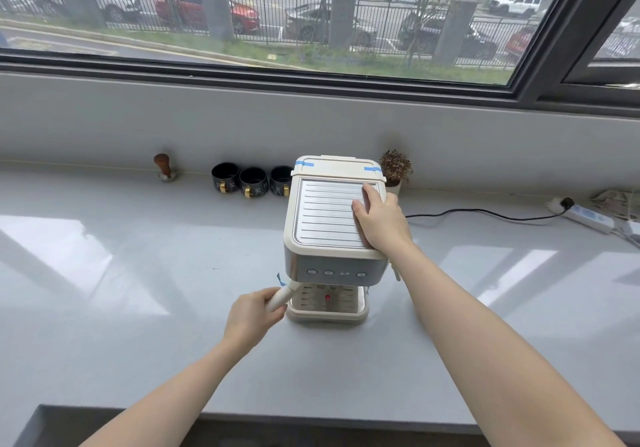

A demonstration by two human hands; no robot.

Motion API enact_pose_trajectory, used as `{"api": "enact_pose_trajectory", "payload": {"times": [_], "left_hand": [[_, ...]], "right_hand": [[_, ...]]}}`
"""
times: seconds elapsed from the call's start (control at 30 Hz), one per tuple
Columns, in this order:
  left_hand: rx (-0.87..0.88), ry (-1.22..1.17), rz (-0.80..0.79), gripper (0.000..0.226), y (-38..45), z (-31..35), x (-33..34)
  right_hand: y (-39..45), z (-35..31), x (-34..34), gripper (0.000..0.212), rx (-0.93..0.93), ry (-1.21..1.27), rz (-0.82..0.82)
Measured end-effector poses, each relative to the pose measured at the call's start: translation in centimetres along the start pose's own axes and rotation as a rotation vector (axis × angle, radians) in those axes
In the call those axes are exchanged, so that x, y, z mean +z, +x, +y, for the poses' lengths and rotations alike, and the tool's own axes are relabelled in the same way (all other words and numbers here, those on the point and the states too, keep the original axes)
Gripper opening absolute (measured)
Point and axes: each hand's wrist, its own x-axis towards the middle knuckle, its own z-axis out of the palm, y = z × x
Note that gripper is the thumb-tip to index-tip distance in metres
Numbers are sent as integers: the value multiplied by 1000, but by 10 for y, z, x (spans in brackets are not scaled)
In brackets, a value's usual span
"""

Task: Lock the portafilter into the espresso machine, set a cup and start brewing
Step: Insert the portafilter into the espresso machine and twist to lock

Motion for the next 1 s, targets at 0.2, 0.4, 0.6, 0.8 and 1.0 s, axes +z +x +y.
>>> {"api": "enact_pose_trajectory", "payload": {"times": [0.2, 0.4, 0.6, 0.8, 1.0], "left_hand": [[77, 14, -46, 16, -11, 5, 15], [9, -16, -13, 15, -4, 4, 9], [-16, -18, -30, 14, 8, 12, 3], [-30, -39, -30, 10, 13, 25, 10], [-24, -43, -23, 13, 6, 26, 13]], "right_hand": [[1, 0, 1, 54, 8, 4, 2], [3, 0, 1, 53, 4, 7, 6], [1, 0, 1, 53, 8, -4, 10], [1, 0, 1, 53, 9, -1, 9], [2, 0, 1, 54, 12, 4, 9]]}}
